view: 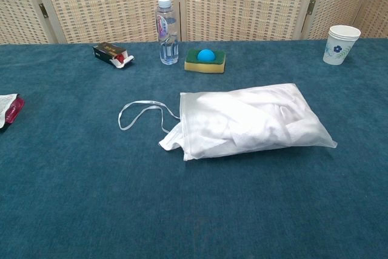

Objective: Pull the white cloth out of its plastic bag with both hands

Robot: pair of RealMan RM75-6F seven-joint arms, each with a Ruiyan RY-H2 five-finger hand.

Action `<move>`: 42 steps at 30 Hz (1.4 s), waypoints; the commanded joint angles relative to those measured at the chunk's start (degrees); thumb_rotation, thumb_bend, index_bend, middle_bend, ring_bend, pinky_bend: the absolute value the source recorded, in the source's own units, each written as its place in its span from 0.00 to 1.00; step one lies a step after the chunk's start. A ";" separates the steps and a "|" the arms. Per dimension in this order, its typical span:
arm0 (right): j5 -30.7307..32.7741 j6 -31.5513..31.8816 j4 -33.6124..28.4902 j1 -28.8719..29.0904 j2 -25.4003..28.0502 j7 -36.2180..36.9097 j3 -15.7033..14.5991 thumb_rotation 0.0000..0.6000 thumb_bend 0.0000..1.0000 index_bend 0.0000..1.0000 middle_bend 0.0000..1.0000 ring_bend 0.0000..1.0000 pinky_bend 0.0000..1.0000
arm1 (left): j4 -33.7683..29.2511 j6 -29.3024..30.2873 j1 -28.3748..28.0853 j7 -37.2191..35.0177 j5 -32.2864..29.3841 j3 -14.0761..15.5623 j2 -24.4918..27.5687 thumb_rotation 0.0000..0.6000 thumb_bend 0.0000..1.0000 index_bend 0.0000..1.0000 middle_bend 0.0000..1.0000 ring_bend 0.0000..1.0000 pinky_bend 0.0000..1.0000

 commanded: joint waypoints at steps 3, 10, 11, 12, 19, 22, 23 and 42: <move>0.22 -0.28 -0.72 -0.10 0.21 1.68 -0.11 1.00 0.28 0.36 0.53 0.48 0.49 | -1.55 -0.23 -0.18 1.11 0.54 0.13 1.03 1.00 0.36 0.20 0.43 0.51 0.73; -1.73 -0.60 0.25 0.25 -0.31 3.43 -0.72 1.00 0.01 0.32 0.41 0.39 0.47 | -2.33 -0.69 -0.59 1.64 0.00 -0.33 0.90 1.00 0.36 0.20 0.43 0.51 0.73; -1.75 -1.34 -0.22 0.65 0.10 3.46 -0.75 1.00 0.00 0.26 0.34 0.32 0.44 | -2.28 -0.84 -0.63 1.64 -0.13 -0.32 0.83 1.00 0.36 0.20 0.43 0.51 0.73; -1.62 -2.01 -0.73 1.03 0.48 3.41 -0.71 1.00 0.00 0.17 0.26 0.25 0.38 | -2.23 -0.94 -0.64 1.64 -0.17 -0.27 0.78 1.00 0.36 0.20 0.43 0.51 0.73; 2.72 -9.00 -5.44 6.11 1.45 -1.18 1.75 1.00 0.00 0.00 0.01 0.01 0.18 | -1.35 -0.97 -0.32 0.50 0.17 0.46 -0.65 1.00 0.36 0.20 0.43 0.51 0.73; 5.91 -13.05 -6.52 9.25 0.52 -3.80 3.18 1.00 0.00 0.00 0.00 0.00 0.13 | -0.69 -1.30 -0.40 0.36 -0.02 0.52 -1.08 1.00 0.36 0.20 0.43 0.51 0.73; 6.95 -14.17 -6.71 10.21 0.07 -4.58 3.63 1.00 0.00 0.00 0.00 0.00 0.12 | -0.58 -1.40 -0.44 0.22 -0.20 0.47 -1.18 1.00 0.36 0.21 0.43 0.51 0.73; 27.82 -22.99 -0.76 26.49 -15.52 -22.38 8.51 1.00 0.00 0.00 0.00 0.00 0.06 | 0.09 -2.17 -0.59 -0.79 -0.51 0.70 -1.47 1.00 0.36 0.21 0.43 0.51 0.73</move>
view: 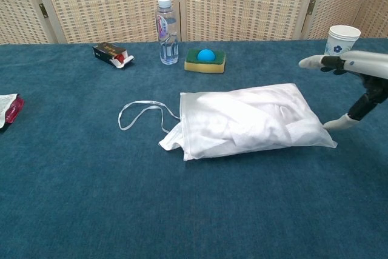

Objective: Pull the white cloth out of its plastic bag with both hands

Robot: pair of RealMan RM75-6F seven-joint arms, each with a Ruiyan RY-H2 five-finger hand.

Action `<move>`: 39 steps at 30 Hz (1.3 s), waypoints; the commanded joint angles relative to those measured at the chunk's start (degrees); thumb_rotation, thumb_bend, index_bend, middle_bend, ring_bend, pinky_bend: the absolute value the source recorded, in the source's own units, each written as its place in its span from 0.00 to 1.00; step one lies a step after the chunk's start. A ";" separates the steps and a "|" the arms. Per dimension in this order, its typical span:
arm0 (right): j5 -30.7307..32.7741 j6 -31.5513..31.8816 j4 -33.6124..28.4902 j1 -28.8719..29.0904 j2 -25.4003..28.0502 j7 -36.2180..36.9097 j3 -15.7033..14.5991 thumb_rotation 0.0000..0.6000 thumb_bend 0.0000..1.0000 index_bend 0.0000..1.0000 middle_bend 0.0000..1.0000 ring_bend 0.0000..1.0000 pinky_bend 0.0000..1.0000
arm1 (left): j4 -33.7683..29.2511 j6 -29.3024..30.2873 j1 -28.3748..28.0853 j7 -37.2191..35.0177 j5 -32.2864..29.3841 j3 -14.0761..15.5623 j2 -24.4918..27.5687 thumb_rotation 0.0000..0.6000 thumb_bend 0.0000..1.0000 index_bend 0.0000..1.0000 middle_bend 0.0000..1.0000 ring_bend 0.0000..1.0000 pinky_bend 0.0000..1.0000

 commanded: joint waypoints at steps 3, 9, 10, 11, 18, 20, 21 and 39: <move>4.28 -1.07 2.99 3.80 -3.92 -4.07 0.27 1.00 0.00 0.00 0.00 0.00 0.06 | -0.27 -0.22 0.00 -0.08 -0.34 0.04 0.18 1.00 0.36 0.21 0.43 0.51 0.73; 7.57 -1.83 5.93 7.07 -7.67 -5.71 0.70 1.00 0.00 0.00 0.00 0.00 0.06 | -0.08 -0.26 0.31 -0.50 -0.45 0.42 0.17 1.00 0.36 0.21 0.43 0.52 0.73; 8.01 -2.08 6.32 7.55 -8.04 -5.91 0.71 1.00 0.00 0.00 0.00 0.00 0.06 | 0.03 -0.31 0.29 -0.65 -0.49 0.40 0.20 1.00 0.36 0.21 0.43 0.52 0.73; 8.58 -2.38 6.77 8.16 -8.48 -6.24 0.68 1.00 0.00 0.00 0.00 0.00 0.06 | 0.18 -0.39 0.30 -0.80 -0.54 0.45 0.15 1.00 0.36 0.21 0.43 0.52 0.73; 10.53 -3.41 8.69 10.91 -10.13 -7.33 0.46 1.00 0.00 0.00 0.00 0.00 0.06 | 0.53 -0.80 0.23 -1.05 -0.89 0.46 -0.20 1.00 0.36 0.21 0.44 0.53 0.73; 11.55 -4.07 8.85 11.78 -10.09 -7.72 0.39 1.00 0.00 0.00 0.00 0.00 0.06 | 0.50 -0.77 0.26 -1.11 -0.86 0.49 -0.23 1.00 0.36 0.21 0.44 0.53 0.73; 12.02 -4.41 8.87 12.15 -10.05 -7.84 0.36 1.00 0.00 0.00 0.01 0.00 0.06 | 0.52 -0.60 0.36 -1.21 -0.78 0.54 -0.24 1.00 0.36 0.21 0.45 0.54 0.73; 21.21 -5.29 7.87 18.02 -8.82 -11.60 -2.50 1.00 0.36 0.13 0.28 0.22 0.24 | 1.01 -0.18 0.63 -1.90 -0.42 0.68 -0.48 1.00 0.36 0.25 0.47 0.54 0.73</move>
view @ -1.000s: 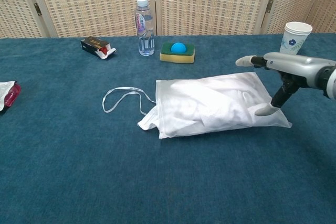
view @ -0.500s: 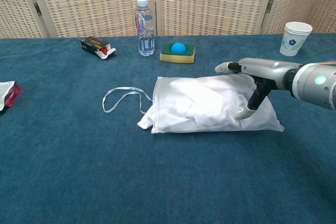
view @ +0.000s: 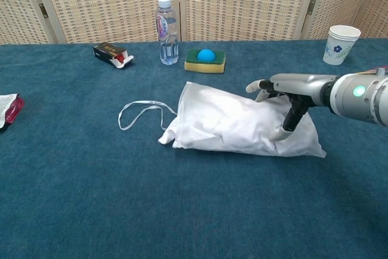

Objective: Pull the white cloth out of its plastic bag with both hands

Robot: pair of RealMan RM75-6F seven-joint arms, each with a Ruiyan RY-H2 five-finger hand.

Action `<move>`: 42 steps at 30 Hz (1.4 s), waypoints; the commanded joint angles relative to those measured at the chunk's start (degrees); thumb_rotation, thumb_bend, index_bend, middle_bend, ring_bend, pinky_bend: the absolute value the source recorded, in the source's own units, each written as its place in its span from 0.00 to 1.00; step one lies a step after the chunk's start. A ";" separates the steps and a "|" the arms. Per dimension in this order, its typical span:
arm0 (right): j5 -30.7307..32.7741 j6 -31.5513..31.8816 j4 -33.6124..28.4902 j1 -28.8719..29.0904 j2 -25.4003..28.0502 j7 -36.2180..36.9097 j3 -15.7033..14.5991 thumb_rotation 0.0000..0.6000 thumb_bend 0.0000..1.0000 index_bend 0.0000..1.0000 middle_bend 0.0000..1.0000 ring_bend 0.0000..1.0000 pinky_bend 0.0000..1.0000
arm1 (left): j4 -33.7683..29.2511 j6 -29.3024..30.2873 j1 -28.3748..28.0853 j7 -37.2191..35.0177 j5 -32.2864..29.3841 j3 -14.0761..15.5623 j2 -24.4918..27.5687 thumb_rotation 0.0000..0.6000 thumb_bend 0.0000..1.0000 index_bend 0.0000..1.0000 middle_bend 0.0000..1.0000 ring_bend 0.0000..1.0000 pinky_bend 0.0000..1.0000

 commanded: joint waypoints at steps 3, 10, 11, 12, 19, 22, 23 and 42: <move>-0.04 1.00 0.03 0.49 -0.30 0.05 -0.51 1.00 0.48 0.21 0.34 0.28 0.39 | 0.07 0.02 -0.02 0.05 0.15 0.03 -0.10 1.00 0.36 0.26 0.47 0.54 0.73; -2.20 3.20 0.65 0.61 -1.28 0.64 -0.97 1.00 0.62 0.37 0.48 0.43 0.50 | 0.11 0.00 -0.02 -0.05 0.04 -0.05 -0.19 1.00 0.36 0.27 0.47 0.54 0.73; -2.94 3.75 0.79 0.45 -1.48 0.92 -0.95 1.00 0.63 0.40 0.51 0.45 0.53 | 0.04 0.08 0.01 -0.02 0.11 -0.04 -0.18 1.00 0.36 0.27 0.47 0.54 0.73; -3.90 4.40 0.95 0.25 -1.70 1.25 -0.93 1.00 0.64 0.43 0.54 0.49 0.55 | 0.07 0.06 0.00 -0.04 0.12 -0.03 -0.20 1.00 0.36 0.27 0.47 0.54 0.73; -12.65 9.34 2.15 -1.74 -2.27 3.98 -0.94 1.00 0.65 0.55 0.65 0.60 0.63 | 0.00 0.32 -0.13 -0.01 0.54 -0.20 -0.28 1.00 0.36 0.28 0.47 0.54 0.73; -16.87 11.55 2.80 -2.63 -2.08 4.68 -1.18 1.00 0.66 0.58 0.67 0.62 0.64 | -0.66 0.44 -0.34 0.52 0.91 -0.37 -0.01 1.00 0.36 0.29 0.47 0.54 0.73; -17.96 12.08 3.03 -2.86 -2.00 4.79 -1.28 1.00 0.66 0.58 0.68 0.62 0.64 | -0.80 0.34 -0.53 0.66 0.94 -0.54 0.10 1.00 0.36 0.29 0.47 0.54 0.73; -42.82 21.92 5.42 -4.77 1.93 4.12 -2.52 1.00 0.66 0.60 0.69 0.63 0.64 | -11.24 -3.25 -7.35 5.64 2.49 -6.11 5.06 1.00 0.36 0.29 0.49 0.55 0.74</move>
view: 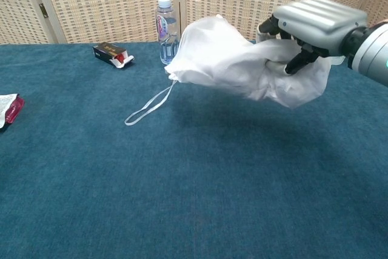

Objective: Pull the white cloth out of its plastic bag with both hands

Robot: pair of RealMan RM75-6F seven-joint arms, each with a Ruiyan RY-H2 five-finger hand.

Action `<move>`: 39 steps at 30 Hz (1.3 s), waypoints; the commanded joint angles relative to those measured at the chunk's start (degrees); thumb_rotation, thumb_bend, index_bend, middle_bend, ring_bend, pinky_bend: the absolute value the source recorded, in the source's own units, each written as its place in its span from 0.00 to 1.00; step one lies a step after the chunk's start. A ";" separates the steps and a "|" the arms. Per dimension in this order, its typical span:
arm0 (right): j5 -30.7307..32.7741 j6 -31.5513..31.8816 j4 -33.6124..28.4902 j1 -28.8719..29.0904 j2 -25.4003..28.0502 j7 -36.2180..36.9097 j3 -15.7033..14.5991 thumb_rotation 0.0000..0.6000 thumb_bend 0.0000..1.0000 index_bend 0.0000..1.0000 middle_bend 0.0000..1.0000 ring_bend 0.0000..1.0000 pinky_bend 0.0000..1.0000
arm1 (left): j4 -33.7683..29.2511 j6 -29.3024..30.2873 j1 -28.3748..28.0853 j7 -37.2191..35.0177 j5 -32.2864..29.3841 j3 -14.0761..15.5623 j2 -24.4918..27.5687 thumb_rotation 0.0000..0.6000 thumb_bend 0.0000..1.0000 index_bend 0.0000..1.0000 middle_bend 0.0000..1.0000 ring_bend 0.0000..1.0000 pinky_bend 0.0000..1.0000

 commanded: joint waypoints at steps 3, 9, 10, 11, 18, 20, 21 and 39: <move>-8.68 4.46 -0.20 0.02 2.34 0.06 0.58 1.00 0.66 0.60 0.69 0.63 0.64 | -4.85 -2.79 -4.09 3.24 0.46 -3.04 1.02 1.00 0.36 0.29 0.50 0.55 0.74; -14.87 7.11 0.28 -0.17 3.43 1.37 0.87 1.00 0.66 0.61 0.69 0.64 0.64 | -8.35 -5.21 -7.65 6.22 -1.25 -5.67 -0.05 1.00 0.36 0.28 0.51 0.55 0.74; -16.06 7.57 0.61 -0.21 3.45 1.68 0.82 1.00 0.66 0.61 0.69 0.64 0.64 | -8.76 -5.75 -8.36 6.74 -1.77 -6.14 -0.34 1.00 0.36 0.27 0.51 0.55 0.74; -16.89 7.89 0.88 -0.27 3.43 1.89 0.75 1.00 0.66 0.61 0.69 0.64 0.64 | -9.05 -6.13 -8.86 7.15 -2.10 -6.43 -0.54 1.00 0.36 0.27 0.51 0.55 0.74; -21.05 9.29 2.86 -0.45 2.50 3.78 0.99 1.00 0.66 0.61 0.70 0.64 0.64 | -10.20 -7.04 -12.13 10.56 -3.10 -8.41 -2.86 1.00 0.26 0.24 0.64 0.62 0.83; -21.82 9.74 3.40 -0.44 2.06 4.35 1.26 1.00 0.66 0.61 0.70 0.64 0.64 | -9.94 -6.94 -12.91 11.54 -3.02 -8.80 -3.90 1.00 0.21 0.24 0.72 0.69 0.92; -22.47 10.16 3.81 -0.40 1.76 4.78 1.45 1.00 0.66 0.61 0.70 0.64 0.64 | -9.84 -6.85 -13.37 12.13 -3.00 -9.05 -4.48 1.00 0.19 0.25 0.77 0.73 0.95; -28.94 15.17 9.06 -0.36 -1.82 10.11 2.92 1.00 0.66 0.61 0.70 0.64 0.64 | -11.83 -7.73 -17.84 18.54 -6.69 -10.79 -7.34 1.00 0.15 0.35 1.00 0.95 1.00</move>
